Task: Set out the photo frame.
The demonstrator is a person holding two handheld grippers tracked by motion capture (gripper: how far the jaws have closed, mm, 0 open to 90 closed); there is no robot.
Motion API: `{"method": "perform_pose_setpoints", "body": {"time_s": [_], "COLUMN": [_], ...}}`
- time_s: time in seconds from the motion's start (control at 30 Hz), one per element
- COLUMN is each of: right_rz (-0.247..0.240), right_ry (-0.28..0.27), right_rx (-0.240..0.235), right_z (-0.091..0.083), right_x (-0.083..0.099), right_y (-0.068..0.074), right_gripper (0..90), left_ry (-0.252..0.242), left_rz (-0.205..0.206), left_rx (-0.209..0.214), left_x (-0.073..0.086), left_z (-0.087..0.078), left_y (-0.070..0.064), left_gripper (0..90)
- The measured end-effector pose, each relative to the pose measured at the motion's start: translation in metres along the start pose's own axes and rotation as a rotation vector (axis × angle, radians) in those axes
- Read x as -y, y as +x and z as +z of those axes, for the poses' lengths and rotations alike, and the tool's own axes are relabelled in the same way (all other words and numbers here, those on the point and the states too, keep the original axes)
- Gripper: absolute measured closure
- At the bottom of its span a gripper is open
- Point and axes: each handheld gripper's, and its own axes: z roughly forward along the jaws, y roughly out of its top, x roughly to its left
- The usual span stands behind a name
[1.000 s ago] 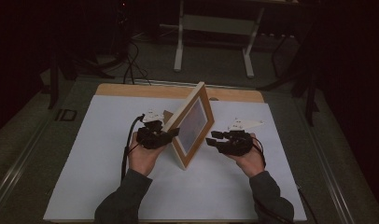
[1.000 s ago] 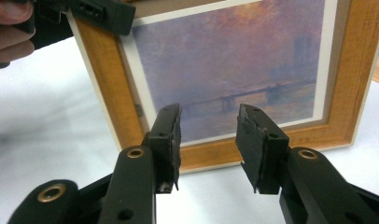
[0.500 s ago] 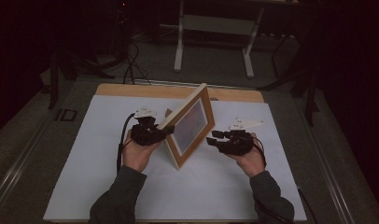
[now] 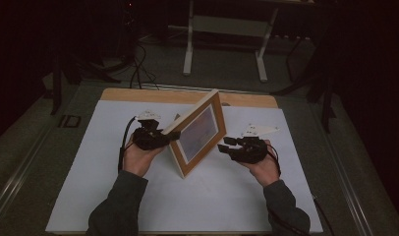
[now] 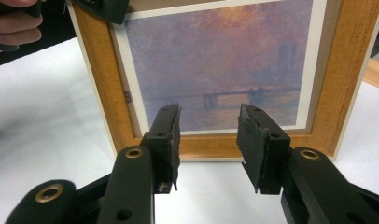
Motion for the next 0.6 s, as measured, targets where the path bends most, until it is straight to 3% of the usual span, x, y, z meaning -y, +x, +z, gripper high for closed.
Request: {"method": "perform_pose_setpoints", "body": {"time_s": [0.6], "right_rz": [0.007], "right_ry": [-0.003], "right_rx": [0.008], "right_z": [-0.001], "right_x": [0.0], "right_y": [-0.002], "right_gripper": [58.5], "left_ry": [0.029], "left_rz": [0.035], "left_rx": [0.097], "left_x": [-0.004], "left_z": [-0.005], "left_y": [0.018], "left_gripper": [75.2]}}
